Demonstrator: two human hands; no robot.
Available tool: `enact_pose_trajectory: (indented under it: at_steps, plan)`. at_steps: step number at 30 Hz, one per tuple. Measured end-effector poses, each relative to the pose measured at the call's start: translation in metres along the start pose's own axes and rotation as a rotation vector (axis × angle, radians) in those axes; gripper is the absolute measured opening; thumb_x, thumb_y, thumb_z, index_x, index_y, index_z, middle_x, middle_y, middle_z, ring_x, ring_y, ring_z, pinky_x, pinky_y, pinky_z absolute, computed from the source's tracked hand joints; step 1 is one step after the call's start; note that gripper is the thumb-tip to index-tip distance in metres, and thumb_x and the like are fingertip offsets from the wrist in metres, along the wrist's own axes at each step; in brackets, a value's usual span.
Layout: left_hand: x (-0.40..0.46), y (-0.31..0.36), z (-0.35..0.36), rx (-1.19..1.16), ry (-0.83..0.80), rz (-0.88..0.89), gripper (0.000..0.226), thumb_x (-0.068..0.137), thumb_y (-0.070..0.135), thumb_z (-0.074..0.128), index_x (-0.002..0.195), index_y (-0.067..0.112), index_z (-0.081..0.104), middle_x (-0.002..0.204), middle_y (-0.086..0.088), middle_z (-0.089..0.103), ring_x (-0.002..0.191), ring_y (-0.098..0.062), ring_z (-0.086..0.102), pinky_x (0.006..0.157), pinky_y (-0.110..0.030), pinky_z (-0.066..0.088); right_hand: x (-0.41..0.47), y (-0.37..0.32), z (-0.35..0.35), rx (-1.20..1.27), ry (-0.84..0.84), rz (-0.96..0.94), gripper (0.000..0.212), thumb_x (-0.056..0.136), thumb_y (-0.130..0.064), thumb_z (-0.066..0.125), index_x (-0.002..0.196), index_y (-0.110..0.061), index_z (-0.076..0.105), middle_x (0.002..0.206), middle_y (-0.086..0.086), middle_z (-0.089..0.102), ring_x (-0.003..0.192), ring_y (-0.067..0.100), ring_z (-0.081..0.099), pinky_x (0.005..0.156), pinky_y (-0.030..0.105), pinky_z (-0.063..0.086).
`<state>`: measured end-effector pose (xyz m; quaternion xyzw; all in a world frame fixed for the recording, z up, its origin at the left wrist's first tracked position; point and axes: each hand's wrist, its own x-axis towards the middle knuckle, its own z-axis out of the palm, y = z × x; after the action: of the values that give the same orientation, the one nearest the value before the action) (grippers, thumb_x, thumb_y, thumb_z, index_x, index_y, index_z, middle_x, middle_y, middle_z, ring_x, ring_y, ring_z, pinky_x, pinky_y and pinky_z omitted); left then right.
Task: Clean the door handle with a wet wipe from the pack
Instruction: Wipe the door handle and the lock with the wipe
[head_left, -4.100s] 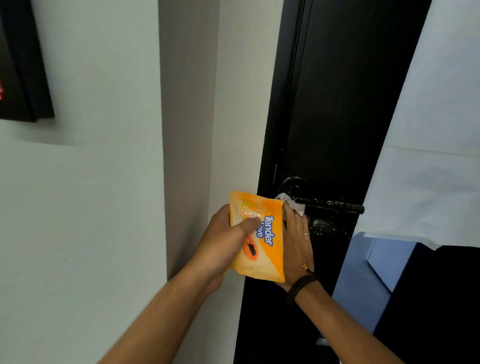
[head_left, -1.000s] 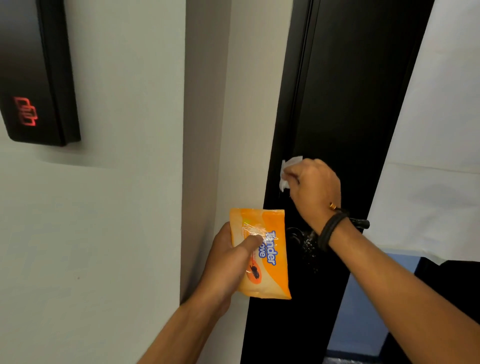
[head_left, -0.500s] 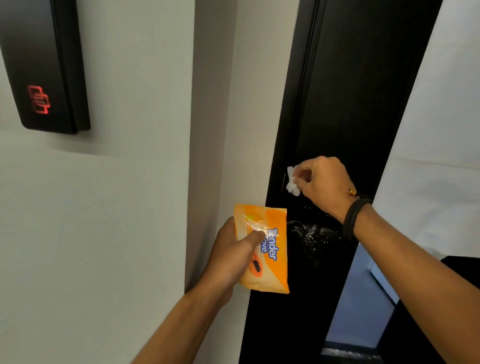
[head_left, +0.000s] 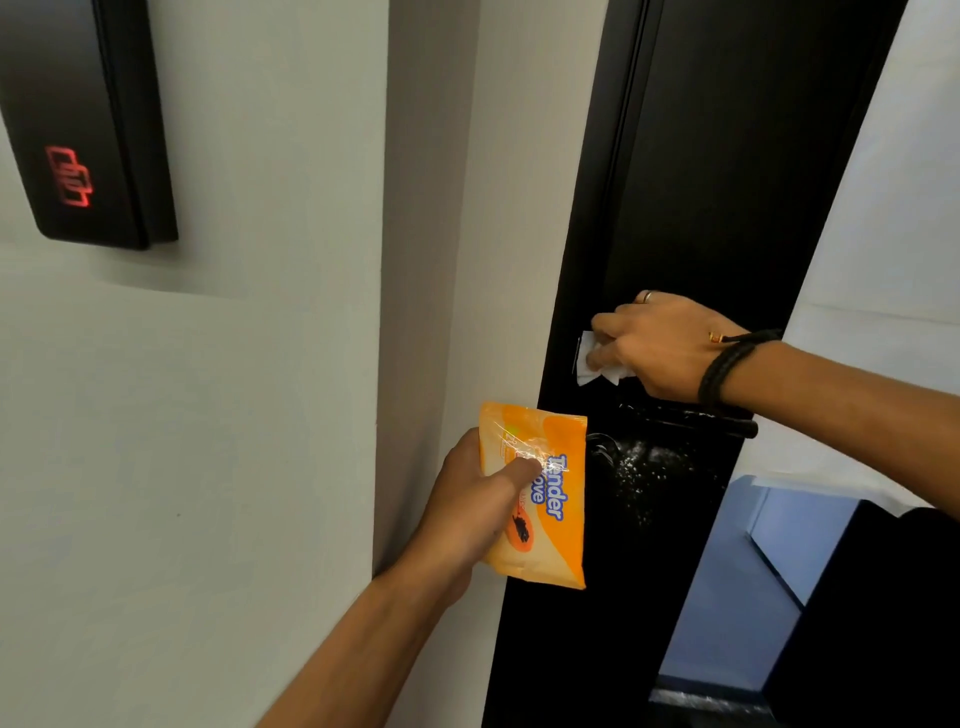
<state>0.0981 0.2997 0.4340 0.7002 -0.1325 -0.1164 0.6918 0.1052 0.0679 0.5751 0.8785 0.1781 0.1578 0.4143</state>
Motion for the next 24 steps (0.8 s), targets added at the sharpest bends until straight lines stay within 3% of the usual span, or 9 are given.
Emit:
enact_pose_trajectory:
  at_steps: [5, 7, 11, 16, 20, 24]
  plan:
    - [0.000, 0.001, -0.001, -0.002, 0.001, 0.013, 0.034, 0.099, 0.034, 0.067, 0.132, 0.029, 0.060, 0.123, 0.001, 0.076, 0.105, -0.022, 0.076, 0.098, -0.050, 0.061, -0.026, 0.001, 0.018, 0.257, 0.134, 0.192, 0.033, 0.097, -0.023, 0.057, 0.127, -0.029, 0.069, 0.098, -0.010, 0.053, 0.081, 0.012, 0.055, 0.086, 0.032, 0.044]
    - [0.000, 0.000, -0.001, 0.010, 0.000, 0.018, 0.033, 0.099, 0.034, 0.068, 0.131, 0.029, 0.061, 0.122, 0.001, 0.076, 0.105, -0.022, 0.076, 0.098, -0.051, 0.061, -0.032, 0.001, 0.024, 0.344, 0.175, 0.286, 0.031, 0.098, -0.023, 0.057, 0.125, -0.025, 0.072, 0.095, -0.012, 0.052, 0.073, 0.011, 0.050, 0.084, 0.028, 0.037]
    - [0.001, -0.002, 0.000, 0.018, -0.001, 0.022, 0.027, 0.099, 0.030, 0.067, 0.125, 0.029, 0.064, 0.117, 0.001, 0.078, 0.103, -0.022, 0.077, 0.097, -0.051, 0.062, -0.030, -0.002, 0.027, 0.370, 0.224, 0.248, 0.029, 0.099, -0.023, 0.058, 0.123, -0.026, 0.074, 0.101, -0.009, 0.059, 0.084, 0.016, 0.061, 0.087, 0.029, 0.038]
    - [0.002, -0.003, 0.000, 0.028, 0.001, 0.028, 0.026, 0.099, 0.029, 0.067, 0.124, 0.029, 0.065, 0.115, 0.001, 0.079, 0.101, -0.023, 0.078, 0.097, -0.053, 0.062, -0.022, -0.006, 0.021, 0.359, 0.185, 0.175, 0.032, 0.102, -0.024, 0.051, 0.127, -0.032, 0.069, 0.112, -0.005, 0.059, 0.093, 0.017, 0.061, 0.091, 0.035, 0.045]
    - [0.001, -0.005, 0.000, 0.020, 0.012, 0.025, 0.026, 0.099, 0.029, 0.067, 0.125, 0.028, 0.065, 0.115, 0.000, 0.079, 0.100, -0.024, 0.078, 0.096, -0.054, 0.062, -0.035, -0.007, 0.033, 0.490, 0.244, 0.297, 0.030, 0.101, -0.023, 0.057, 0.127, -0.025, 0.073, 0.102, -0.008, 0.062, 0.086, 0.015, 0.062, 0.078, 0.033, 0.054]
    - [0.002, -0.005, -0.001, 0.018, 0.017, 0.029, 0.025, 0.099, 0.028, 0.067, 0.124, 0.028, 0.065, 0.114, 0.000, 0.080, 0.099, -0.024, 0.079, 0.094, -0.054, 0.063, -0.040, -0.009, 0.040, 0.554, 0.287, 0.380, 0.026, 0.101, -0.025, 0.060, 0.121, -0.021, 0.076, 0.092, -0.011, 0.061, 0.079, 0.009, 0.058, 0.068, 0.027, 0.049]
